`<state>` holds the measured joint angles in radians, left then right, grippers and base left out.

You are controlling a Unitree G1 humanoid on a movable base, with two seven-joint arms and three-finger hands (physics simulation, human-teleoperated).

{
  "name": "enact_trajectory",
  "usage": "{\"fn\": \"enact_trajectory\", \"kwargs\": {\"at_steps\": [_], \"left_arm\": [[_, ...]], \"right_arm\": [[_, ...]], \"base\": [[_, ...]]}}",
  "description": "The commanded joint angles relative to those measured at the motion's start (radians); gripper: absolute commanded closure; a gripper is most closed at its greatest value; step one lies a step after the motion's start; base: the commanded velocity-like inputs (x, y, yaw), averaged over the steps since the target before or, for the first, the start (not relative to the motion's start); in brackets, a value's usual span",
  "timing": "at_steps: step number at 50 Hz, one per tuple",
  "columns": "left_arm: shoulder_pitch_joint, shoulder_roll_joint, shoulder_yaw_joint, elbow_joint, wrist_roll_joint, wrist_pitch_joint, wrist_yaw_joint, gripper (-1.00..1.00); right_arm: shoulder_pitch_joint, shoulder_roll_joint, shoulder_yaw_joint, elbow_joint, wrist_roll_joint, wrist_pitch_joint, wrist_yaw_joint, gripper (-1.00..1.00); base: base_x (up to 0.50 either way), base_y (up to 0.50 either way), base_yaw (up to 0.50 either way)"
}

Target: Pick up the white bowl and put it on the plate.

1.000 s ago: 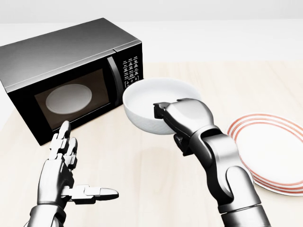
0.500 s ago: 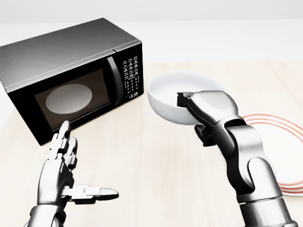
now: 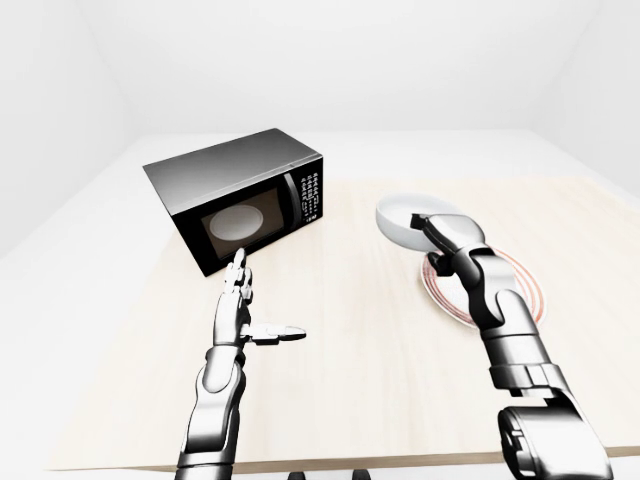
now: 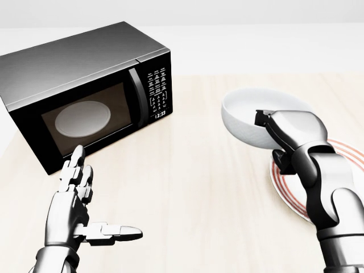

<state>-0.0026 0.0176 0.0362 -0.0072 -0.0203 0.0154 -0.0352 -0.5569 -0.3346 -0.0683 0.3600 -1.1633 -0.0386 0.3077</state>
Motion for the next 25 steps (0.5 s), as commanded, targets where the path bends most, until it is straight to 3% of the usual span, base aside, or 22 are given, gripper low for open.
{"fn": "enact_trajectory", "kwargs": {"at_steps": [1,25], "left_arm": [[0.000,0.000,0.000,0.000,0.000,0.000,0.000,-1.00],[0.000,0.000,0.000,0.000,0.000,0.000,0.000,-1.00]], "right_arm": [[-0.010,-0.074,-0.036,0.106,0.010,-0.003,-0.105,1.00],[0.000,-0.137,-0.054,0.223,0.047,-0.003,-0.171,1.00]], "base": [[0.00,0.00,0.00],[0.00,0.00,0.00]]}}
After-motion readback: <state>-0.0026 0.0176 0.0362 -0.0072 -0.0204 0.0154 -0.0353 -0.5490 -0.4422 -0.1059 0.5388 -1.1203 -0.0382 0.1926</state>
